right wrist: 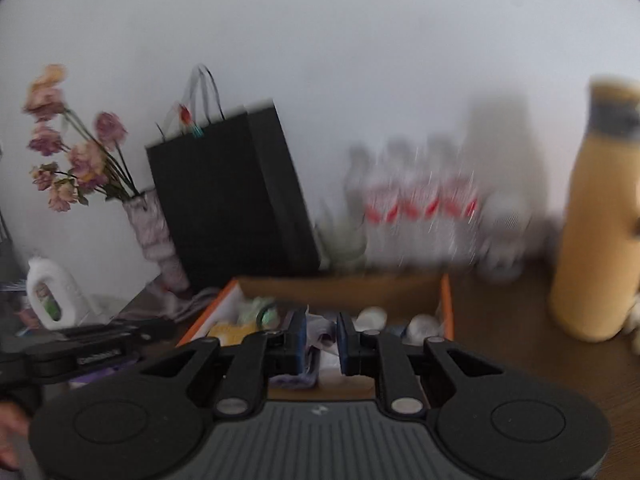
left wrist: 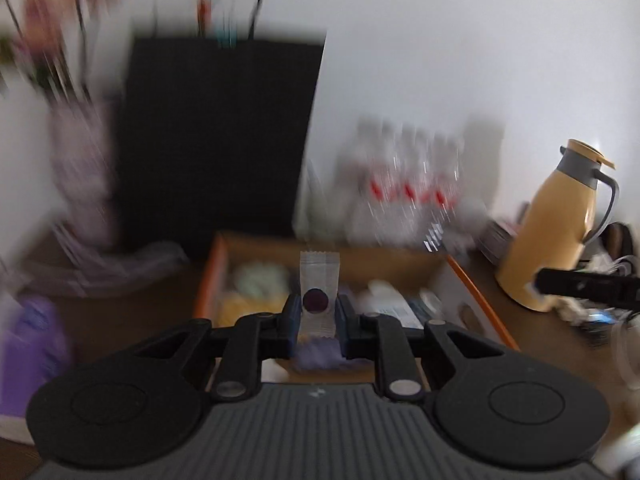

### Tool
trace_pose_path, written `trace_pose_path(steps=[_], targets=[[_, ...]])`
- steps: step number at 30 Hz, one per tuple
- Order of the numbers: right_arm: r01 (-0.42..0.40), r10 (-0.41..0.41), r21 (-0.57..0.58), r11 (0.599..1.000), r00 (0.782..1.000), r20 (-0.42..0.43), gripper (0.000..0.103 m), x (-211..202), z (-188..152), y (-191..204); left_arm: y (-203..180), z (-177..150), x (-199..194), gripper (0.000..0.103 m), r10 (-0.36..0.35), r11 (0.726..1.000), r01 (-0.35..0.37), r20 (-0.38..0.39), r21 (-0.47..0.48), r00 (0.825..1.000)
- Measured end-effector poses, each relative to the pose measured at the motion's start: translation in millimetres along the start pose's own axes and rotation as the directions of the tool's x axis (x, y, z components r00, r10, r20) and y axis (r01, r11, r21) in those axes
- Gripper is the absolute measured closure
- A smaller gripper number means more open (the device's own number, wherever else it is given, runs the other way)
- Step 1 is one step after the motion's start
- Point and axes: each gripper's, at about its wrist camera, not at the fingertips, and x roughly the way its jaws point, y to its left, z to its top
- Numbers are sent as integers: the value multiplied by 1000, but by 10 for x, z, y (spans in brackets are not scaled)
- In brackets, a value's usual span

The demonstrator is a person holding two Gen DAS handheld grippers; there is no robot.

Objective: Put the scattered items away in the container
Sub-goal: 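Lower both clear packets into the cardboard box and open both tools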

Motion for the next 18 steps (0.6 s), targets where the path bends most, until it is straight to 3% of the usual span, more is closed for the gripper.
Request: trace_pose_path(steps=[2,4,6,8,10,12,14,18], targets=[[60,-64,-38,997,992,-113,88,359,205,-71,26,111,366,84,8,1000,-9,-132,-7,991],[55,-58,-19,998,968,-245,88,725,275,-196,50,146,662,84,-12,1000,14,-224,7,975],[32,-15,40,999,930,-368,88,1048,193,-270,68,124,893,84,-11,1000,12,-282,3,959],[71,-69,-12,997,893,-445,88,1334,51,-247,77,78,1062,84,21,1000,-15,-309,21,951],[103,-115,-52,993,861,-495,88,1528,-99,-235,97,26,1195,81,45,999,-38,-335,28,941],[121,-149,-88,989,835,-529,85,1653,-196,-231,96,-44,1295,68,46,999,-36,-372,36,927],[143,-182,-113,983,821,-541,77,1697,-232,-232,100,-58,1340,65,31,999,-19,-395,35,918],[132,-183,-131,983,809,-559,72,1723,-281,-256,55,-82,1309,64,23,999,-8,-412,37,911]])
